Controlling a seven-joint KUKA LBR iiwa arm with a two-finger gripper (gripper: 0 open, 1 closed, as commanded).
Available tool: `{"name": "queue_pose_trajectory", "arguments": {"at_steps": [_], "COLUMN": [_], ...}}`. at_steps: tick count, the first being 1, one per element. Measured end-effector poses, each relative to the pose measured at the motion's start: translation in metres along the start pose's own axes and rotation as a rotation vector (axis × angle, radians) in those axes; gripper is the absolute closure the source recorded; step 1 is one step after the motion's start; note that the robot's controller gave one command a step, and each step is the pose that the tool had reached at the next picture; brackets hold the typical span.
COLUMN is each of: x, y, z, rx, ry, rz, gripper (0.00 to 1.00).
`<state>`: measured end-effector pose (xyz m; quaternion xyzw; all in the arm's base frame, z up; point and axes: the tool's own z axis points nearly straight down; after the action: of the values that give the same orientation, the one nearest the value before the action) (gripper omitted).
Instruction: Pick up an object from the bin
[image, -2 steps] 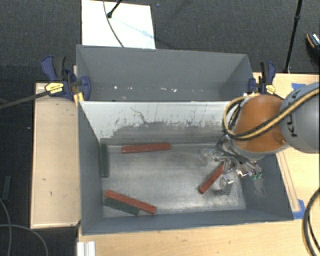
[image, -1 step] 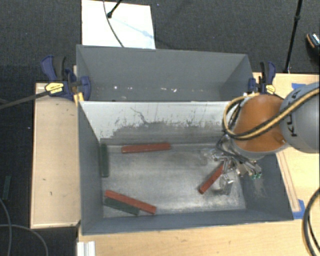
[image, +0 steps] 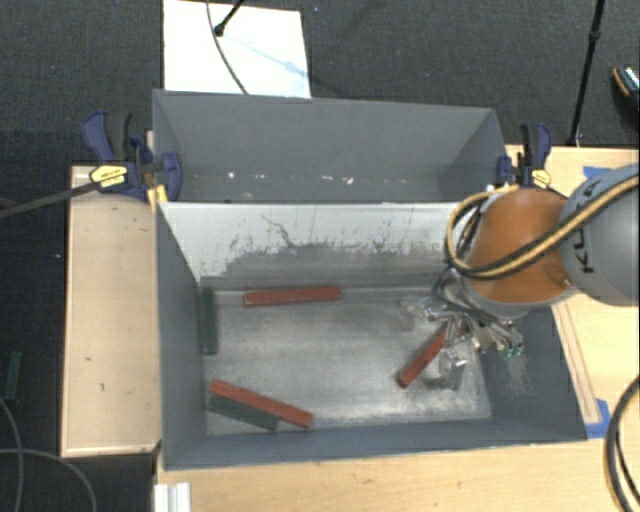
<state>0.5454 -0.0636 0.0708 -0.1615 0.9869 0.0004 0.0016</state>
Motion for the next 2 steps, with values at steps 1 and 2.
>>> {"name": "queue_pose_trajectory", "arguments": {"at_steps": [1, 2], "x": [0.0, -0.001], "y": [0.0, 0.0], "z": [0.0, -0.029], "rx": [0.0, 0.002], "ry": [0.0, -0.002], "rz": [0.0, 0.002], "gripper": [1.0, 1.0]}}
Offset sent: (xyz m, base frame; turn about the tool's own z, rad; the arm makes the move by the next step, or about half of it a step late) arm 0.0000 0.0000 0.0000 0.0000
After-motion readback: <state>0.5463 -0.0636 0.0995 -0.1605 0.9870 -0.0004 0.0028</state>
